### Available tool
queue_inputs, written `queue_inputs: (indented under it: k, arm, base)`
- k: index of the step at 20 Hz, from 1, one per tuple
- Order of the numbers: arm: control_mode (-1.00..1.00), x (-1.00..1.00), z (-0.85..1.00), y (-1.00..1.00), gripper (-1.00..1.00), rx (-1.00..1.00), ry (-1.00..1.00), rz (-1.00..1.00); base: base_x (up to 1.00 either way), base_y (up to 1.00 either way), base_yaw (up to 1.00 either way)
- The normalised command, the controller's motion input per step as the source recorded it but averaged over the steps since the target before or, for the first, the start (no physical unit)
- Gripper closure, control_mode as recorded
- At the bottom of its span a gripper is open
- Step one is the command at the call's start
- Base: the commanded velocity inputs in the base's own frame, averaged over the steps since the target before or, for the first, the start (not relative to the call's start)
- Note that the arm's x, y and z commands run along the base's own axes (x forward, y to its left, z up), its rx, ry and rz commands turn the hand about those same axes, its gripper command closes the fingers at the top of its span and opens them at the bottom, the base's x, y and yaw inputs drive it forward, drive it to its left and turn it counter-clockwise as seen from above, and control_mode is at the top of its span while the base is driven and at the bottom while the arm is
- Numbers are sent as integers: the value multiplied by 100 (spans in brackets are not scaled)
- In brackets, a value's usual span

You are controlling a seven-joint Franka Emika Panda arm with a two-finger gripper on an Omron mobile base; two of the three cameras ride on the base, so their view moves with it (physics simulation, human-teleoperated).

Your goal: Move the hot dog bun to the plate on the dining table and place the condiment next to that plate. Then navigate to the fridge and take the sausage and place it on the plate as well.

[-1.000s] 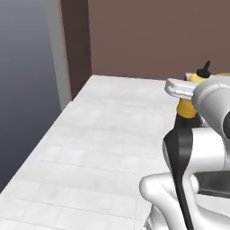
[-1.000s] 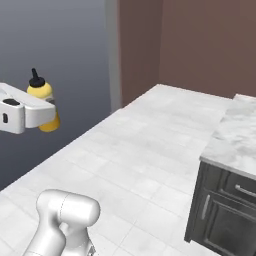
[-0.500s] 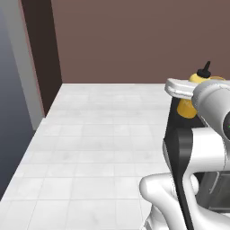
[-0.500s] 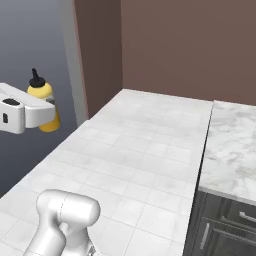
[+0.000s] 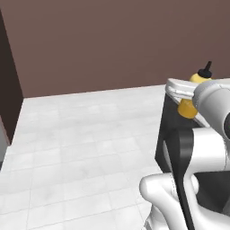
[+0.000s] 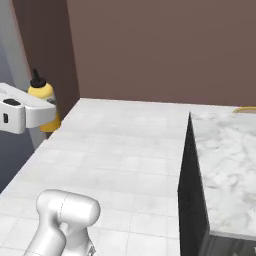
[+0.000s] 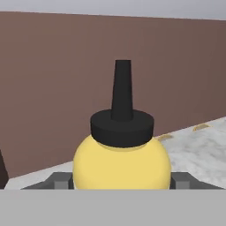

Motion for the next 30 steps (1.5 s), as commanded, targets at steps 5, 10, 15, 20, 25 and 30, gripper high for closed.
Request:
queue_inputs:
  k: [5, 10, 15, 20, 25, 30]
  arm:
    - [100, 0, 0, 0, 100, 0, 0, 0]
    - [100, 0, 0, 0, 100, 0, 0, 0]
    - [100, 0, 0, 0, 100, 0, 0, 0]
    - [100, 0, 0, 0, 100, 0, 0, 0]
    - [100, 0, 0, 0, 100, 0, 0, 0]
    - [100, 0, 0, 0, 100, 0, 0, 0]
  base:
    - [100, 61, -45]
    - [100, 59, -45]
    - [100, 58, -44]
    - [100, 60, -44]
    - [100, 61, -44]
    - [100, 63, -44]
